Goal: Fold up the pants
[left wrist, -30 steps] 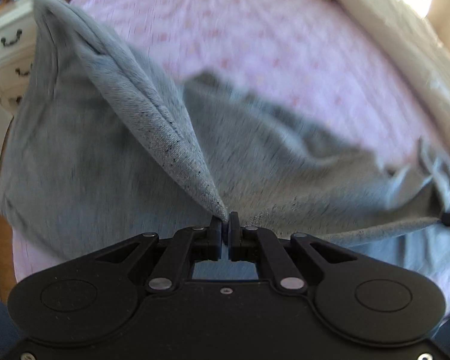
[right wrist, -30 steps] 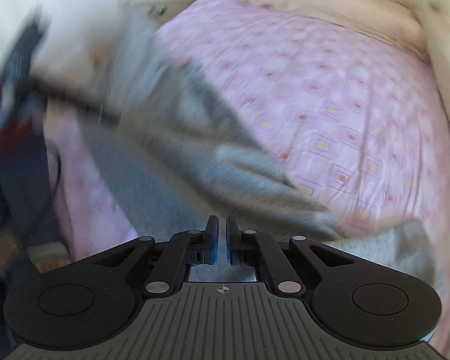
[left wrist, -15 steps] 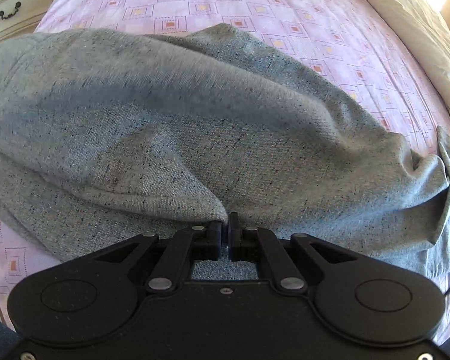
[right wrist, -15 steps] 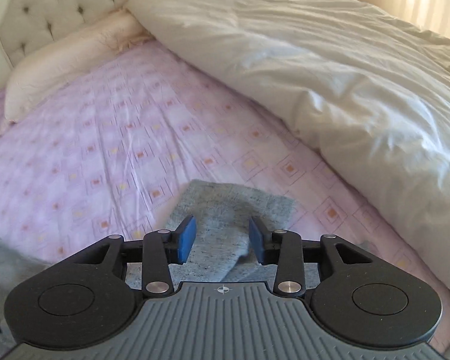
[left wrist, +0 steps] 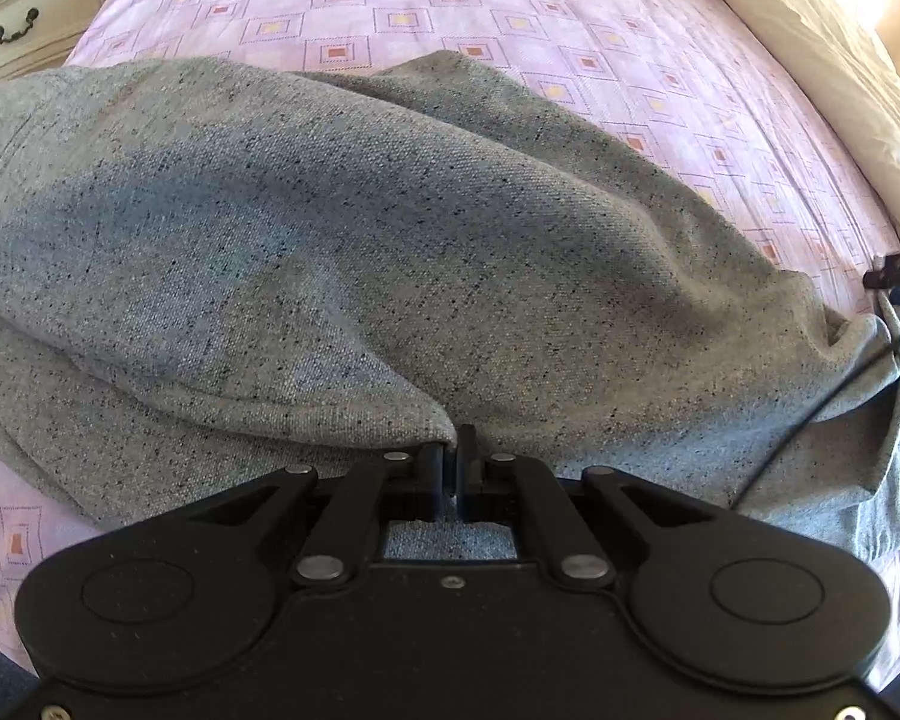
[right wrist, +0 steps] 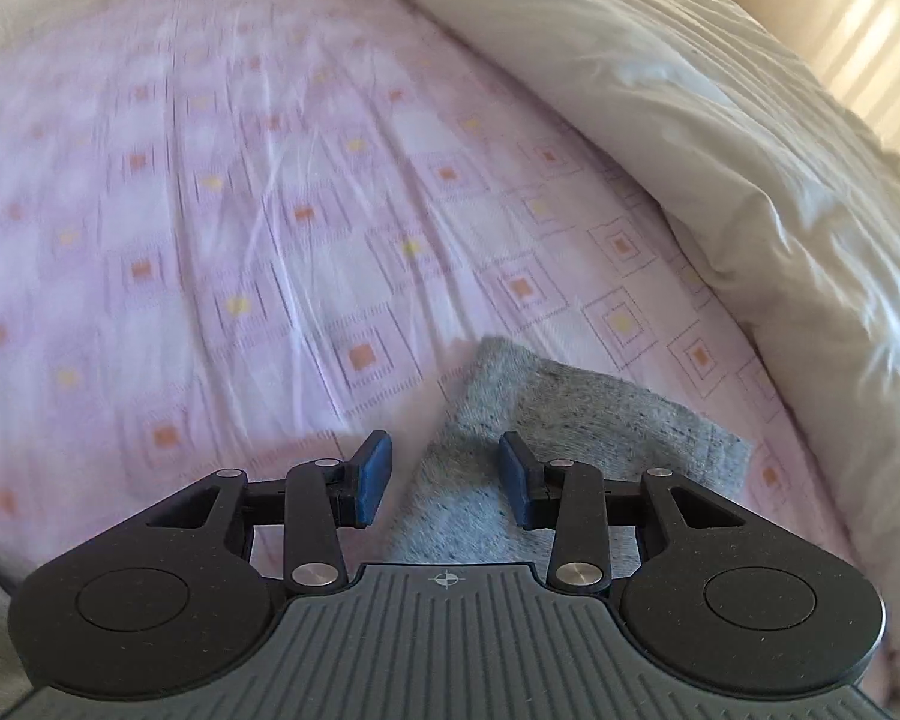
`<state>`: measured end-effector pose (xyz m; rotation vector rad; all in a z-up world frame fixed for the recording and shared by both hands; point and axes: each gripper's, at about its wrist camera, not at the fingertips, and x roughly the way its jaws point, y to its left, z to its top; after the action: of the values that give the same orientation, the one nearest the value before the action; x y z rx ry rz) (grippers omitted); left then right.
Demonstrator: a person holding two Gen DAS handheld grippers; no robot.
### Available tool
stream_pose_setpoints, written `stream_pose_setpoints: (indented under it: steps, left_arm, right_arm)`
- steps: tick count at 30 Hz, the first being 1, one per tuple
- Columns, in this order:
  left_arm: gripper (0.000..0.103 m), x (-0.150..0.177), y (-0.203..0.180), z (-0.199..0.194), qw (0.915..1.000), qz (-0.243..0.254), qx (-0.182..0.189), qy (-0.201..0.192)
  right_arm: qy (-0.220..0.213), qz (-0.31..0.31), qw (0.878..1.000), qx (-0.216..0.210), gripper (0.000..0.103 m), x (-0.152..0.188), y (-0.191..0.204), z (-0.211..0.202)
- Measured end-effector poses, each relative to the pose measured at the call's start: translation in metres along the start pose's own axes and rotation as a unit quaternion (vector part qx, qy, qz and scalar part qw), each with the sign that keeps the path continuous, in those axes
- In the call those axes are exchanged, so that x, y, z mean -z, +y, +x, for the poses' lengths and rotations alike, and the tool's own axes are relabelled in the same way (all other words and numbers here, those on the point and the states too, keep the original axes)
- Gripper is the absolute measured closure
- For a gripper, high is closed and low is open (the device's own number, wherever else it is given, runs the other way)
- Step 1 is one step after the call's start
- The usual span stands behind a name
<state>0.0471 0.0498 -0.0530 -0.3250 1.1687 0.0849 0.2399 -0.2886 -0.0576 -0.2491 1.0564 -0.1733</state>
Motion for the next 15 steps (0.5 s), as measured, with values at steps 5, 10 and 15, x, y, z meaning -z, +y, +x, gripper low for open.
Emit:
stream_pose_setpoints:
  steps: [5, 10, 15]
  left_arm:
    - [0.098, 0.000, 0.000, 0.000, 1.0000, -0.002, 0.003, -0.003]
    - [0.099, 0.000, 0.007, -0.016, 0.9990, -0.012, 0.021, -0.038]
    - [0.099, 0.004, 0.008, -0.030, 0.9976, -0.007, 0.026, -0.064]
  right_arm:
    - [0.022, 0.052, 0.998, -0.040, 0.099, -0.005, -0.026, -0.004]
    - [-0.112, 0.077, 0.982, -0.134, 0.100, -0.009, -0.065, -0.082]
    - [-0.177, 0.117, 0.967, -0.143, 0.100, 0.018, -0.136, -0.138]
